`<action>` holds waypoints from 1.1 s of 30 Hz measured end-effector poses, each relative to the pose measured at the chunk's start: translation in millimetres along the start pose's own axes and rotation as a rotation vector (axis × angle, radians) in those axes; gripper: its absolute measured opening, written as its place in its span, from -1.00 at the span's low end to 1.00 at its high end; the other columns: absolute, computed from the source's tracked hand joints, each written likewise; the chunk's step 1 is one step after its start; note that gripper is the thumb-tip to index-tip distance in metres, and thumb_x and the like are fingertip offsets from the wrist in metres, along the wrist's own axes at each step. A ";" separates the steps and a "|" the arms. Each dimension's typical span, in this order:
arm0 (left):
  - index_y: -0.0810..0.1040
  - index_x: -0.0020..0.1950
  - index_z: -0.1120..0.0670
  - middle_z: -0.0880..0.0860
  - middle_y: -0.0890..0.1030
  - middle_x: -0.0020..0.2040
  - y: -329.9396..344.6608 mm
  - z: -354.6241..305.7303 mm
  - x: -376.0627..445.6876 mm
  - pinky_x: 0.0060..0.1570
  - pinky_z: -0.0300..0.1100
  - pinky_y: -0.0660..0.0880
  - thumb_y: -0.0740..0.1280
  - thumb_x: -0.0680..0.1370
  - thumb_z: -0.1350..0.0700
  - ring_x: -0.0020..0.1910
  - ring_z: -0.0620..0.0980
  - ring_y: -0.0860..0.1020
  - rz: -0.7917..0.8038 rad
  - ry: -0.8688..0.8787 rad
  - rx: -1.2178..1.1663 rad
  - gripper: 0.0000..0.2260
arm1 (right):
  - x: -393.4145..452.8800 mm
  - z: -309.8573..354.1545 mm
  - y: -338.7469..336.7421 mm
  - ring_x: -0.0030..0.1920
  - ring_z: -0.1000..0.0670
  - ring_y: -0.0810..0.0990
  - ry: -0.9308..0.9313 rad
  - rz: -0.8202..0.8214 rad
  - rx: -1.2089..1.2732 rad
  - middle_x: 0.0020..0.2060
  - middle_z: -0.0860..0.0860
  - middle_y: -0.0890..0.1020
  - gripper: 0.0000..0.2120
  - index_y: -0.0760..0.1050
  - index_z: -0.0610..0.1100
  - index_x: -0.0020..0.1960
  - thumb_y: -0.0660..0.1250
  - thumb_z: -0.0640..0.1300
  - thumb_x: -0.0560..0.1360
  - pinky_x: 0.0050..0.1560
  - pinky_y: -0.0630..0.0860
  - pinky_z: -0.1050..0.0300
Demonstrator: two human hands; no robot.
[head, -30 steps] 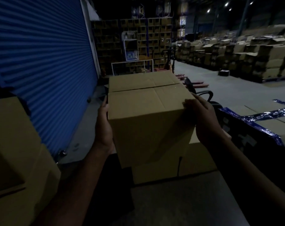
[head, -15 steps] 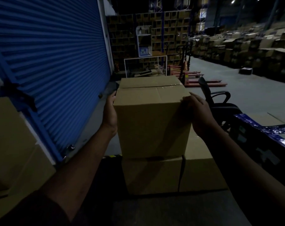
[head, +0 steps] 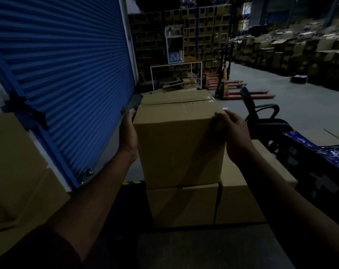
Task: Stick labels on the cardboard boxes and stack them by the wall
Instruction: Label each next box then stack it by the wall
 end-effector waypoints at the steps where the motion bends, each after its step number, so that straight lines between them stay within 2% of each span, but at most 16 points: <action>1: 0.45 0.43 0.03 -0.05 0.58 0.25 -3.9 1.3 -1.1 0.19 -0.17 0.46 0.05 0.70 -0.12 0.25 -0.09 0.52 -0.026 0.024 0.041 -0.59 | -3.4 -2.5 -1.9 0.13 0.01 0.54 -0.005 -0.014 0.001 0.15 -0.02 0.56 -0.52 0.41 -0.12 0.35 0.35 0.05 0.50 0.07 0.53 0.06; 2: 0.40 0.48 0.02 -0.05 0.51 0.35 -7.6 1.2 -4.8 0.27 -0.21 0.39 0.05 0.70 -0.14 0.33 -0.10 0.45 -0.044 0.060 0.089 -0.57 | -8.8 -5.0 -2.9 0.12 0.02 0.56 -0.021 -0.021 -0.009 0.15 -0.02 0.57 -0.50 0.41 -0.12 0.35 0.36 0.06 0.48 0.06 0.55 0.05; 4: 0.32 0.53 0.00 -0.11 0.39 0.43 -12.0 -1.4 -19.9 0.20 -0.38 0.29 0.04 0.69 -0.17 0.37 -0.18 0.34 -0.051 0.127 0.168 -0.53 | -23.5 -10.8 -3.5 0.15 0.02 0.58 -0.078 -0.048 -0.048 0.19 -0.02 0.57 -0.51 0.42 -0.10 0.33 0.37 0.07 0.48 0.09 0.57 0.03; 5: 0.30 0.53 -0.02 -0.16 0.36 0.39 -15.4 -0.7 -28.7 0.12 -0.43 0.27 0.04 0.68 -0.18 0.34 -0.22 0.33 -0.058 0.141 0.188 -0.54 | -33.6 -14.4 -4.5 0.22 0.02 0.54 -0.103 -0.094 -0.072 0.25 -0.01 0.53 -0.51 0.40 -0.07 0.34 0.37 0.07 0.48 0.15 0.55 0.01; 7: 0.29 0.52 -0.08 -0.21 0.37 0.33 -24.8 1.9 -50.5 0.10 -0.41 0.27 0.09 0.67 -0.19 0.29 -0.28 0.36 -0.050 0.156 0.197 -0.56 | -58.4 -19.4 -6.0 0.32 0.03 0.43 -0.151 -0.221 -0.128 0.32 0.07 0.44 -0.52 0.35 0.05 0.36 0.38 0.07 0.48 0.27 0.46 -0.01; 10: 0.36 0.46 -0.13 -0.32 0.42 0.28 -45.0 10.6 -83.8 0.11 -0.43 0.31 0.16 0.60 -0.25 0.23 -0.45 0.39 -0.021 0.166 0.206 -0.54 | -97.6 -22.7 7.1 0.30 0.16 0.42 -0.267 -0.241 -0.177 0.27 0.16 0.43 -0.59 0.35 0.15 0.31 0.37 0.02 0.50 0.30 0.45 -0.06; 12: 0.39 0.46 -0.07 -0.30 0.44 0.28 -63.6 15.4 -106.1 0.06 -0.50 0.33 0.17 0.56 -0.27 0.17 -0.55 0.39 -0.040 0.134 0.229 -0.48 | -120.2 -29.3 21.5 0.30 0.15 0.42 -0.261 -0.198 -0.198 0.26 0.18 0.42 -0.58 0.35 0.13 0.32 0.37 -0.01 0.51 0.29 0.46 -0.07; 15: 0.36 0.48 0.02 -0.15 0.43 0.37 -90.6 18.0 -142.5 -0.01 -0.65 0.30 0.14 0.58 -0.22 0.11 -0.62 0.37 -0.047 0.099 0.285 -0.46 | -149.9 -41.2 47.9 0.30 0.15 0.42 -0.197 -0.091 -0.191 0.29 0.18 0.44 -0.55 0.36 0.10 0.35 0.37 -0.01 0.50 0.27 0.47 0.00; 19: 0.38 0.46 0.08 -0.09 0.46 0.39 -136.2 17.5 -179.3 0.11 -0.57 0.34 0.16 0.60 -0.16 0.24 -0.47 0.41 -0.129 0.105 0.311 -0.49 | -183.2 -54.6 101.1 0.25 0.13 0.47 -0.109 0.115 -0.154 0.27 0.14 0.49 -0.58 0.41 0.08 0.33 0.36 -0.03 0.48 0.18 0.51 0.03; 21: 0.43 0.42 0.09 -0.06 0.50 0.37 -164.6 15.4 -192.0 0.23 -0.47 0.36 0.20 0.62 -0.21 0.30 -0.33 0.45 -0.210 0.102 0.309 -0.51 | -201.3 -61.0 131.9 0.23 0.12 0.51 -0.081 0.197 -0.126 0.23 0.11 0.53 -0.61 0.44 0.04 0.30 0.37 -0.08 0.49 0.21 0.51 -0.01; 23: 0.47 0.39 0.07 -0.07 0.53 0.35 -193.8 11.9 -205.0 0.31 -0.37 0.37 0.21 0.54 -0.27 0.33 -0.24 0.46 -0.275 0.118 0.335 -0.44 | -222.1 -66.0 162.8 0.20 0.13 0.53 -0.059 0.277 -0.098 0.19 0.09 0.57 -0.64 0.47 -0.01 0.28 0.38 -0.14 0.50 0.22 0.51 -0.02; 26: 0.47 0.37 -0.02 -0.14 0.53 0.34 -239.1 6.8 -225.1 0.34 -0.25 0.40 0.24 0.53 -0.31 0.33 -0.26 0.46 -0.341 0.092 0.330 -0.47 | -257.4 -74.7 207.8 0.18 0.14 0.55 -0.015 0.393 -0.082 0.15 0.10 0.58 -0.66 0.48 0.00 0.25 0.38 -0.14 0.50 0.20 0.52 -0.01; 30: 0.43 0.34 -0.15 -0.26 0.50 0.30 -301.8 -4.5 -249.6 0.24 -0.32 0.41 0.21 0.51 -0.28 0.25 -0.36 0.46 -0.402 0.056 0.377 -0.55 | -302.3 -85.1 266.3 0.18 0.20 0.52 0.051 0.514 -0.115 0.16 0.18 0.56 -0.67 0.48 0.08 0.24 0.40 -0.07 0.49 0.20 0.51 0.07; 33: 0.40 0.32 -0.23 -0.26 0.49 0.30 -357.4 -10.2 -264.2 0.23 -0.24 0.43 0.17 0.54 -0.36 0.26 -0.30 0.46 -0.436 0.024 0.478 -0.59 | -333.7 -91.7 306.9 0.18 0.19 0.52 0.070 0.564 -0.135 0.17 0.19 0.55 -0.65 0.47 0.10 0.25 0.40 -0.05 0.48 0.16 0.50 0.14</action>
Point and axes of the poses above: each hand's wrist, its own x-axis towards the middle knuckle, its own y-axis out of the palm, z = x × y, the point moved 5 cm from there along x, towards the middle knuckle
